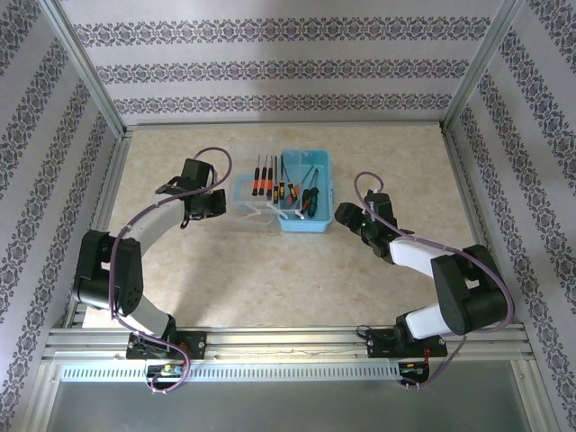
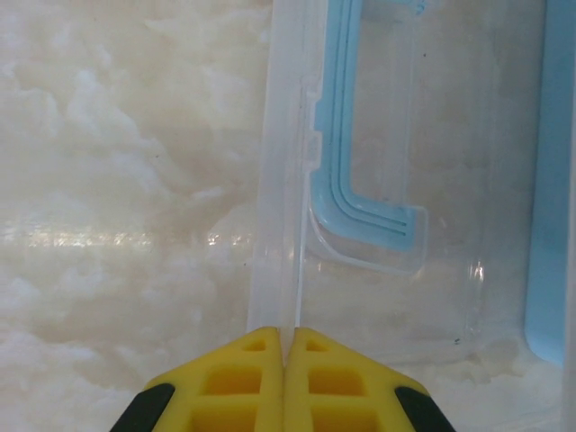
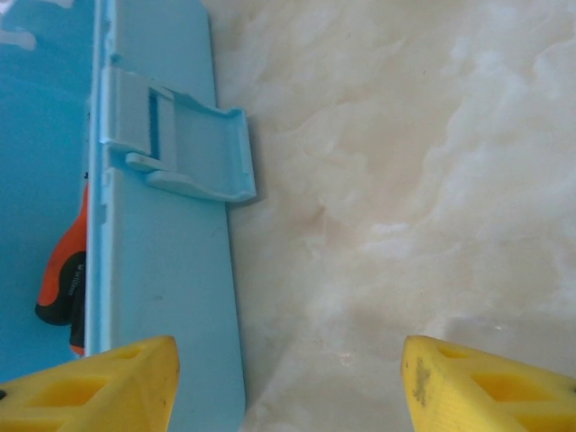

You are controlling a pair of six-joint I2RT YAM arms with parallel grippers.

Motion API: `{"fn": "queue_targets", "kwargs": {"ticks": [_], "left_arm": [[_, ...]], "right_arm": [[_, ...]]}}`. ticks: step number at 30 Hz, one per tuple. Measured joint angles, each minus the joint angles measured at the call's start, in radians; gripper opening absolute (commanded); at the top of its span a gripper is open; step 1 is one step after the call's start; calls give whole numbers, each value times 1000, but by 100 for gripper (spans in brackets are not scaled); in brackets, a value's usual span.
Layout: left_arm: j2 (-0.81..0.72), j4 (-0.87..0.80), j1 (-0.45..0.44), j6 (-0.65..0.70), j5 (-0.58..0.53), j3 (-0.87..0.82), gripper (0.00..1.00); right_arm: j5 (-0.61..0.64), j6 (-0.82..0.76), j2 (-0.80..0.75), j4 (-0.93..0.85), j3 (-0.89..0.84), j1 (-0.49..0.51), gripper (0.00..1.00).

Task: Pack the tool kit

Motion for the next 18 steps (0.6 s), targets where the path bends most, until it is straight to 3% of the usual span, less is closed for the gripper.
{"fn": "queue_targets", "kwargs": {"ticks": [18], "left_arm": [[-110,-204,-31,50,-96,100,0]], "right_arm": [[-124,26,142,-10,76,32,65]]}}
